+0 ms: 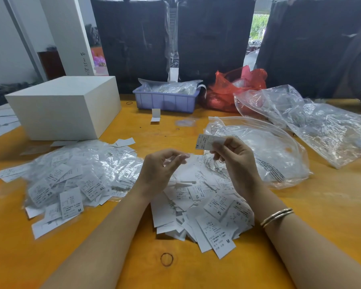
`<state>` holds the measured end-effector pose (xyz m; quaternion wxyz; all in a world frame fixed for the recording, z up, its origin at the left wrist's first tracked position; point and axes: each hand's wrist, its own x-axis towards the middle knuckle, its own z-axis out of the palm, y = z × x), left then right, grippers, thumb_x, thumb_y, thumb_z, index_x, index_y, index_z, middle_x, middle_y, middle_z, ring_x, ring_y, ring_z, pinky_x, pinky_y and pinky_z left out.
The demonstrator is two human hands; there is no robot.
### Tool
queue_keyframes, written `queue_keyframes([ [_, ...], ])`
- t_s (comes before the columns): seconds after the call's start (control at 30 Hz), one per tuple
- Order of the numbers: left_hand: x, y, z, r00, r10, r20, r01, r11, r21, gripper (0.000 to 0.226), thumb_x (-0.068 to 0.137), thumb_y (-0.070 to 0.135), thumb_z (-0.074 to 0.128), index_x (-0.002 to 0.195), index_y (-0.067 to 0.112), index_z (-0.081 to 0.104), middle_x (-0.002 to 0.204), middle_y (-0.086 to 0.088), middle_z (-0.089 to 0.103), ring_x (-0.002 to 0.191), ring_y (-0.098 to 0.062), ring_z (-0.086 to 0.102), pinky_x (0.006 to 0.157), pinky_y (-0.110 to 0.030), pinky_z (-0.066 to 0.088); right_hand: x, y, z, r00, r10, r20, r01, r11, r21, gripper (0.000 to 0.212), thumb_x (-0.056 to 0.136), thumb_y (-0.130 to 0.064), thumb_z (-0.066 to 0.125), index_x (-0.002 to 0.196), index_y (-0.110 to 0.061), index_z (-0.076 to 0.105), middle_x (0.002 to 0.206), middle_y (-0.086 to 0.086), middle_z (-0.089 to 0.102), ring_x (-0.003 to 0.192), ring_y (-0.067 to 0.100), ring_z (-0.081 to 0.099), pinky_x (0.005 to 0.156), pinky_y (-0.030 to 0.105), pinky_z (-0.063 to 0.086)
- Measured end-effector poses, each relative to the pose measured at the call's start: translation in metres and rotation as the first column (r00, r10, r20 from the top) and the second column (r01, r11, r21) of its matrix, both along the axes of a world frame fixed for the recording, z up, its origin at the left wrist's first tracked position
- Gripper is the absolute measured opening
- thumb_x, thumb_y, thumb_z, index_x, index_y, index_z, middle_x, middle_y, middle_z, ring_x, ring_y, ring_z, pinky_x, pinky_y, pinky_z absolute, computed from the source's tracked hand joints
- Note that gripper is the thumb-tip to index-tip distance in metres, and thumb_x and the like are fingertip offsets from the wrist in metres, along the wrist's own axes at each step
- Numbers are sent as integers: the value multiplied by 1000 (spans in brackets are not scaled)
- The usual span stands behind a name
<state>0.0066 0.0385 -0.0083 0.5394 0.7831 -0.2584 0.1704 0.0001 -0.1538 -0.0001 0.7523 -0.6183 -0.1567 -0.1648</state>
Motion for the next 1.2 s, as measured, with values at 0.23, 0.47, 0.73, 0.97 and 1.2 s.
queue_keyframes([
  [0.23, -2, -1, 2, 998, -51, -45, 50, 999, -11, 12, 81, 36, 55, 86, 32, 66, 79, 13, 67, 80, 4, 65, 74, -10, 49, -1, 0, 0, 1000, 19, 20, -18, 998, -64, 9, 87, -3, 59, 83, -9, 63, 73, -3, 68, 60, 8, 53, 59, 15, 46],
  [0.47, -1, 0, 4, 981, -93, -171, 55, 975, -215, 17, 74, 34, 66, 84, 21, 70, 77, 4, 72, 79, -11, 68, 81, -27, 55, 0, -4, -1, 1000, 16, 8, -16, 1000, -12, 10, 81, -19, 63, 87, -11, 66, 76, -3, 68, 61, 7, 52, 59, 15, 44],
  [0.73, 1, 0, 3, 977, -77, -198, 22, 964, -264, 13, 70, 29, 71, 81, 22, 68, 78, 9, 71, 84, -8, 65, 79, -19, 52, 1, -2, -2, 998, 63, 6, -64, 998, 19, 8, 79, -18, 64, 85, -14, 68, 76, 1, 68, 61, 8, 52, 58, 15, 44],
  [0.97, -2, -2, 5, 983, -66, -173, 18, 964, -265, 16, 70, 25, 70, 84, 18, 67, 83, 4, 68, 80, -1, 64, 72, -15, 51, 1, 1, -2, 996, 84, 6, -84, 996, 9, 12, 78, -19, 64, 86, -10, 66, 76, 1, 68, 62, 10, 53, 59, 16, 45],
  [1.2, -2, -1, 4, 992, 12, -127, -34, 985, -169, 12, 74, 24, 71, 84, 24, 65, 85, 9, 68, 80, 0, 64, 78, -26, 54, 1, 5, -4, 996, 86, 13, -85, 995, -48, 16, 87, 5, 56, 89, -10, 62, 76, -3, 68, 64, 8, 56, 60, 17, 47],
])
